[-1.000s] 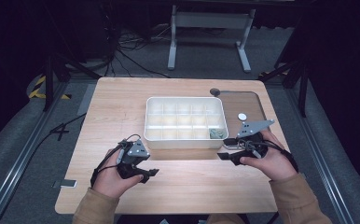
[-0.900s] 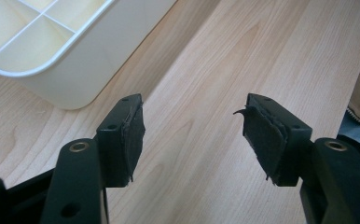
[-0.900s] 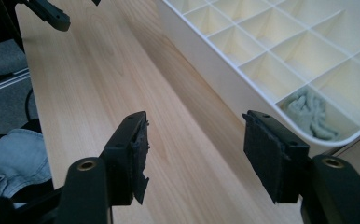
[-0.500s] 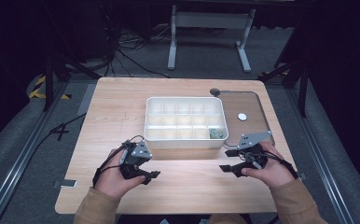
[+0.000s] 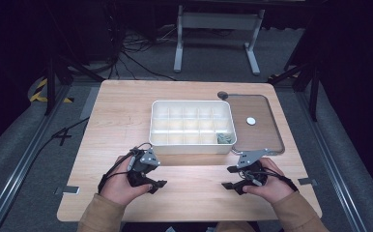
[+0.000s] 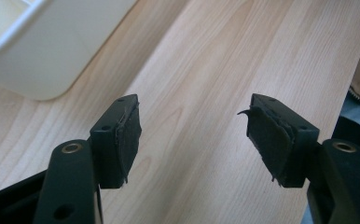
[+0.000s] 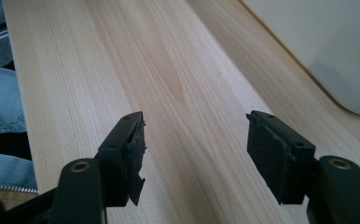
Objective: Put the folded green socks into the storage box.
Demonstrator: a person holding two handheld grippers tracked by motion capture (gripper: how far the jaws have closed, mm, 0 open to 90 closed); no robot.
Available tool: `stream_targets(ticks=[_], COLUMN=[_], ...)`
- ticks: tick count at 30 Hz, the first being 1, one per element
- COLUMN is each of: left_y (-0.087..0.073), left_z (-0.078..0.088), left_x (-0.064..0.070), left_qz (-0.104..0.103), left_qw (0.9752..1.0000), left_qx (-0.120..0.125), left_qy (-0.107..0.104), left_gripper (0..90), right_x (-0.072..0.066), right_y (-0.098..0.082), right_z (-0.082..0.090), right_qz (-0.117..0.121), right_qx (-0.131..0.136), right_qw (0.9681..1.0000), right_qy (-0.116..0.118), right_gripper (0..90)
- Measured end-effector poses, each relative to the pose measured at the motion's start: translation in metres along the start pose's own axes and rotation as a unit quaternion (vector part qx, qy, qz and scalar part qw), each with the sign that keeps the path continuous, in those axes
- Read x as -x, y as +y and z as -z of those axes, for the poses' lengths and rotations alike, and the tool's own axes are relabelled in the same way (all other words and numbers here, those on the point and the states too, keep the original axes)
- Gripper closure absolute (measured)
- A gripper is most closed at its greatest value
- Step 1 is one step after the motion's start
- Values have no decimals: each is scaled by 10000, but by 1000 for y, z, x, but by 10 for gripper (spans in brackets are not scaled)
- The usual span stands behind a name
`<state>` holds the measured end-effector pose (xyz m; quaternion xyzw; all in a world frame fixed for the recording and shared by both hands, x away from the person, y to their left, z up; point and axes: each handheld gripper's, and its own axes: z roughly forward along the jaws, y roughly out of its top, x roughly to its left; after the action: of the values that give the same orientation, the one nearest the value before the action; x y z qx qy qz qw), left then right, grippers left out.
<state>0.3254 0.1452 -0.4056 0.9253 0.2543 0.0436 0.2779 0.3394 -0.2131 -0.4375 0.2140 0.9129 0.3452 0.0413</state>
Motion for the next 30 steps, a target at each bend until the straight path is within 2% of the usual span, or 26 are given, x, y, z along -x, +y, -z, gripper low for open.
stream_targets(ticks=[4,8,12,15,19,26,30], left_y=[-1,-1,-3,-4,-6,-9,-12], left_z=[-5,-6,-6,-6,-7,-16,-22], left_x=[1,1,1,0,-2,-6,-7], left_qz=[-59,-42,23,-7,12,123,296], left_qw=[9998,9997,9998,9998,9998,9995,9985], left_qx=[-178,-221,-211,-203,-173,-278,-409], left_qy=[-30,-66,-50,-51,54,111,191], left_gripper=[356,356,355,349,324,286,246], right_x=[-3,-5,-8,-10,-12,-8,-6], right_y=[-6,-10,-14,-17,-19,-22,-25], right_z=[-8,-12,-16,-17,-19,-23,-25], right_qz=[0,5,33,32,57,53,52], right_qx=[-55,-32,27,129,204,285,229], right_qw=[10000,10000,10000,9999,9997,9993,9992], right_qy=[14,19,-7,-32,-96,-235,-337], right_gripper=[374,377,377,375,374,352,331])
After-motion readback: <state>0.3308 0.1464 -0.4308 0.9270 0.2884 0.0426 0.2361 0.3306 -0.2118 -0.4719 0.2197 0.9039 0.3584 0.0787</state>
